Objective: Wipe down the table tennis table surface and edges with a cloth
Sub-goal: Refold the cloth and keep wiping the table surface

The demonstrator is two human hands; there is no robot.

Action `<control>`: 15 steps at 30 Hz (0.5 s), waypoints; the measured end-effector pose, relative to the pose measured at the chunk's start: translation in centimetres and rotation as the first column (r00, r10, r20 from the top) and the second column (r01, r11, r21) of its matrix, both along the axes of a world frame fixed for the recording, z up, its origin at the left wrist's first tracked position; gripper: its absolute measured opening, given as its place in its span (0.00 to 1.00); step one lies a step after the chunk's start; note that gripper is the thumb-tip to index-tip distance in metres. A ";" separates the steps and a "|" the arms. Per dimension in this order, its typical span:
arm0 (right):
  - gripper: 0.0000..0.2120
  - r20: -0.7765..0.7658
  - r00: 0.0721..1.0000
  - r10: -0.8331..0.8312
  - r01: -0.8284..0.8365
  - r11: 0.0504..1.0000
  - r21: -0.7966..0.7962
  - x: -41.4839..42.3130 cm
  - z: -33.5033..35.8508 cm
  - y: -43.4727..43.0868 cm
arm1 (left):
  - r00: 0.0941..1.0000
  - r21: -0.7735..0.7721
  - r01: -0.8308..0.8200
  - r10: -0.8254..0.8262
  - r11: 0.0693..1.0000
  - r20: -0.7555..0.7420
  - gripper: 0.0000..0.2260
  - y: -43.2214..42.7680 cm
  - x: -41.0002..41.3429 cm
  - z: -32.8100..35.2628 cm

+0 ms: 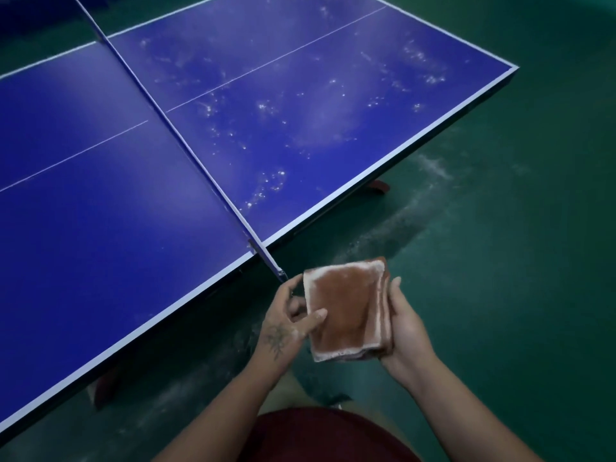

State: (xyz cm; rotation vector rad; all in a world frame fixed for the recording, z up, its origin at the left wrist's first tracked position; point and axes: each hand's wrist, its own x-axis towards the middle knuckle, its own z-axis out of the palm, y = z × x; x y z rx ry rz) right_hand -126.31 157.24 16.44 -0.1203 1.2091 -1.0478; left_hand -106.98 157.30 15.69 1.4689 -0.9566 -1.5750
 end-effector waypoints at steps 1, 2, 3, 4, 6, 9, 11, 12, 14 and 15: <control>0.33 -0.023 0.999 0.022 -0.023 1.000 -0.018 -0.7 0.1 -0.2 | 1.000 -0.007 -0.006 0.006 1.000 0.008 0.30 -0.4 -0.2 -0.2; 0.31 -0.055 0.997 0.048 -0.051 0.998 -0.044 -1.4 0.2 -0.4 | 1.000 -0.013 -0.006 0.006 1.000 0.014 0.31 -0.8 -0.4 -0.4; 0.28 -0.103 0.992 0.073 -0.081 0.994 -0.070 -1.9 0.3 -0.8 | 1.000 -0.015 -0.005 0.005 1.000 0.018 0.31 -1.3 -0.5 -0.7; 0.26 -0.163 0.982 0.095 -0.111 0.989 -0.092 -2.3 0.4 -1.1 | 1.000 -0.012 -0.006 0.006 1.000 0.018 0.31 -1.7 -0.6 -0.9; 0.25 -0.305 0.946 0.113 -0.148 0.984 -0.095 -2.7 0.0 -2.1 | 1.000 -0.007 -0.001 0.001 1.000 0.018 0.31 -2.8 -0.8 -1.5; 0.33 -0.446 0.877 0.182 -0.232 0.971 -0.058 -2.6 -1.1 -3.6 | 1.000 0.009 0.005 -0.005 1.000 0.026 0.32 -4.5 -0.9 -2.6; 0.40 -0.503 0.828 0.249 -0.307 0.951 -0.034 -2.3 -1.7 -5.2 | 1.000 0.020 -0.004 0.003 1.000 0.021 0.32 -5.9 -0.9 -3.6; 0.43 -0.532 0.803 0.269 -0.337 0.941 -0.032 -2.1 -1.9 -6.3 | 1.000 0.024 -0.008 0.007 1.000 0.021 0.31 -6.8 -0.8 -3.9; 0.47 -0.594 0.742 0.311 -0.408 0.913 -0.031 -1.6 -2.1 -9.0 | 1.000 0.040 -0.023 0.023 0.999 0.017 0.30 -8.9 -0.5 -4.5; 0.48 -0.624 0.708 0.332 -0.445 0.895 -0.028 -1.3 -2.1 -10.4 | 0.999 0.050 -0.034 0.033 0.998 0.015 0.30 -10.1 -0.3 -4.7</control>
